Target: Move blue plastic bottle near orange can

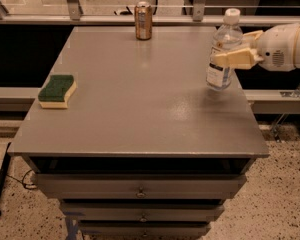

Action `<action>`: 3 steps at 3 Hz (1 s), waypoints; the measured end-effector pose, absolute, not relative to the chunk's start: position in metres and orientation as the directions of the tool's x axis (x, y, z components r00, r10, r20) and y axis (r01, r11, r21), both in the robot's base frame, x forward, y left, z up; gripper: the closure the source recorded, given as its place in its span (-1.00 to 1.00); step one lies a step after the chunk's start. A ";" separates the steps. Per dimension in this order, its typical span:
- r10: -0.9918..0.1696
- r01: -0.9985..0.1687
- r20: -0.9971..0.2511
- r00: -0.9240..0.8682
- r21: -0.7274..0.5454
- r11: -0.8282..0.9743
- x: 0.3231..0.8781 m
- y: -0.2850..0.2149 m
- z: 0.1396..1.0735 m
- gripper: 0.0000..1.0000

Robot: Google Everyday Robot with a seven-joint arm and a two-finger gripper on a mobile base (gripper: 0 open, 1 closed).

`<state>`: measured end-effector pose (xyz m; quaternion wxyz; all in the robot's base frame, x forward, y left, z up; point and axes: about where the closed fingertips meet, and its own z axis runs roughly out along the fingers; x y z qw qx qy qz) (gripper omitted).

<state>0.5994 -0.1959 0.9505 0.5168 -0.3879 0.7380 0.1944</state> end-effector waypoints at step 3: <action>-0.351 -0.766 -0.927 -0.131 -0.130 0.630 0.613 -0.186 0.956 1.00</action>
Offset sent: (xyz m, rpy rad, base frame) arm 0.0007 0.0015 0.0025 0.0004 -0.0046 0.0019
